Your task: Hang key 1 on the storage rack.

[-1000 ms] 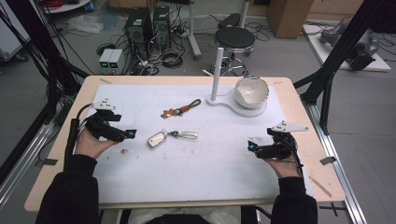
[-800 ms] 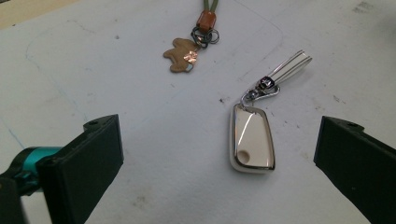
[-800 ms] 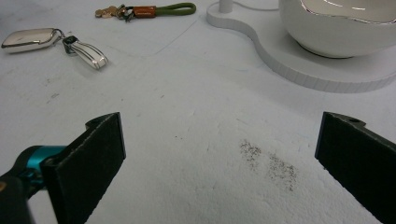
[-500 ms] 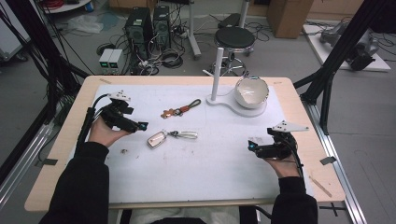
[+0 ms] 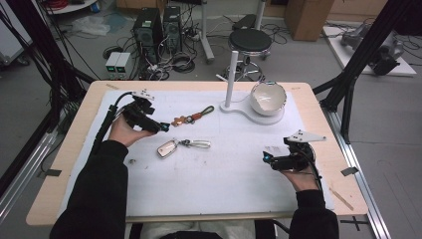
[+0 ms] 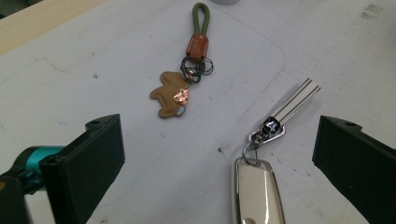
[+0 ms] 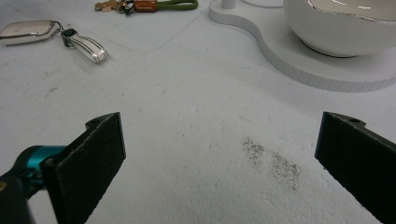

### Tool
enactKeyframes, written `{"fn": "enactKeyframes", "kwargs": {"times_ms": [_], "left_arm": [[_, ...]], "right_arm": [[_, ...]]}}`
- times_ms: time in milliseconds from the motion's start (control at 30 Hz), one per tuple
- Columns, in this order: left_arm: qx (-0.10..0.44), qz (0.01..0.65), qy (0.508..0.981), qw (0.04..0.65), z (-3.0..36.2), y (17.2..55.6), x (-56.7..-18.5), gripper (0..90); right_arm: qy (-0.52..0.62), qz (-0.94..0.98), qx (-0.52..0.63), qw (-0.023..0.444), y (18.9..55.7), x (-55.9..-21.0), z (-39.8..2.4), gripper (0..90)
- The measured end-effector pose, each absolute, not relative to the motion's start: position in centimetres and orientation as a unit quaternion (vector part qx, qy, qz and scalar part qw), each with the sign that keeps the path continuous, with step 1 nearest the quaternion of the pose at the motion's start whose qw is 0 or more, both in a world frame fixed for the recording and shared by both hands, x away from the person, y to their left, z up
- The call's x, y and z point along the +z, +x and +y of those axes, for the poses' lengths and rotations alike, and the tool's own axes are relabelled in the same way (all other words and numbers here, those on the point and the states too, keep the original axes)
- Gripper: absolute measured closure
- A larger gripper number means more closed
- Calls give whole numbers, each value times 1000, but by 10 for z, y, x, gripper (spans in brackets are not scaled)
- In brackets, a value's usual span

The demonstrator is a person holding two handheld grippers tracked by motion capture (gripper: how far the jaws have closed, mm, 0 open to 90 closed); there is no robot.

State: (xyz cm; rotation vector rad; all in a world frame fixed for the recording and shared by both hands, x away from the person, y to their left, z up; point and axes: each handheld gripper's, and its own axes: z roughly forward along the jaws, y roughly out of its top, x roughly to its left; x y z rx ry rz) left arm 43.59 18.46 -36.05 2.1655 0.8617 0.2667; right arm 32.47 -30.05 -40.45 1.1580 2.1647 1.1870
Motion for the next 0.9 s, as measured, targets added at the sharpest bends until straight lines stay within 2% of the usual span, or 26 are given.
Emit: {"fn": "enactKeyframes", "kwargs": {"times_ms": [500,533,900], "left_arm": [[93,316,873,359,136,476,-369,36],[94,312,875,357,133,478,-370,90],[90,302,889,331,108,496,-378,172]], "right_arm": [[419,768,440,201,323,-405,-306,8],[422,766,441,200,323,-405,-306,8],[424,765,442,198,327,-405,-307,8]]}}
